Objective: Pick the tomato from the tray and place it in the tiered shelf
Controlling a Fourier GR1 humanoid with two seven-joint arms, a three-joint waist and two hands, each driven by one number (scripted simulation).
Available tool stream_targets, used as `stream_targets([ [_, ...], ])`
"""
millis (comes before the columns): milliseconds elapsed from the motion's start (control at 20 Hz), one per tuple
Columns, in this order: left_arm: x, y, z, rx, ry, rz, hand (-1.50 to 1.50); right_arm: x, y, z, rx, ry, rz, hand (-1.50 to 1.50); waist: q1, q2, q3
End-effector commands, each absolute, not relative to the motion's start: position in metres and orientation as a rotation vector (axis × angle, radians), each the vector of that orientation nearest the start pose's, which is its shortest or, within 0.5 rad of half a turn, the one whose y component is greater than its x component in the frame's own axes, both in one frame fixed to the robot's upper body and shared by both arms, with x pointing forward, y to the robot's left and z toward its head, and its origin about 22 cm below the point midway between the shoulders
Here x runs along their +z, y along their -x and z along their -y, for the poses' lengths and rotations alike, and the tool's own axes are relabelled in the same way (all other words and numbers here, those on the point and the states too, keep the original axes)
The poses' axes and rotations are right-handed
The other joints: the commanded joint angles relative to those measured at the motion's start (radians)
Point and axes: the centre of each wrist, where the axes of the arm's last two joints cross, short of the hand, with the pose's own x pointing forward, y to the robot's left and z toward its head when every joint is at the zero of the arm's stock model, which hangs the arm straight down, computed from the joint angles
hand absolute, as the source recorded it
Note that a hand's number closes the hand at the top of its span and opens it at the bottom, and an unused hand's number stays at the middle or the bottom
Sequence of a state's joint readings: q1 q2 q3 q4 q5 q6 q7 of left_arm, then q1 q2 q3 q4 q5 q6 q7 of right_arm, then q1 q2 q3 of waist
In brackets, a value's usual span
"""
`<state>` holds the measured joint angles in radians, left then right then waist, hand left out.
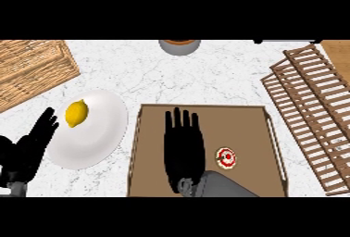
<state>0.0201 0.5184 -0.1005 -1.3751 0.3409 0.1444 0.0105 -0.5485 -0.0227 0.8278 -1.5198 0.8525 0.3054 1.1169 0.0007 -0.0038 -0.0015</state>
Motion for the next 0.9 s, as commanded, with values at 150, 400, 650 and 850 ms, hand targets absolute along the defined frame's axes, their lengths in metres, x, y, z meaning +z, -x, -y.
stream_targets([
  [150,-0.002,-0.243,-0.352,-0.035,-0.262,1.325,0.0,0.091,-0.261,0.019,1.346,1.06,0.817,-1.5,-0.006,0.003,0.001],
  [400,0.012,-0.236,-0.35,-0.034,-0.268,1.325,0.0,0.076,-0.255,0.013,1.339,1.068,0.817,-1.5,0.006,0.002,0.002],
  [650,0.0,-0.23,-0.346,-0.041,-0.246,1.326,0.0,0.053,-0.262,0.032,1.354,1.064,0.832,-1.5,0.003,0.003,0.002],
  [850,-0.002,-0.246,-0.364,-0.032,-0.244,1.328,0.0,0.024,-0.257,0.037,1.376,1.052,0.856,-1.5,-0.001,0.004,0.001],
])
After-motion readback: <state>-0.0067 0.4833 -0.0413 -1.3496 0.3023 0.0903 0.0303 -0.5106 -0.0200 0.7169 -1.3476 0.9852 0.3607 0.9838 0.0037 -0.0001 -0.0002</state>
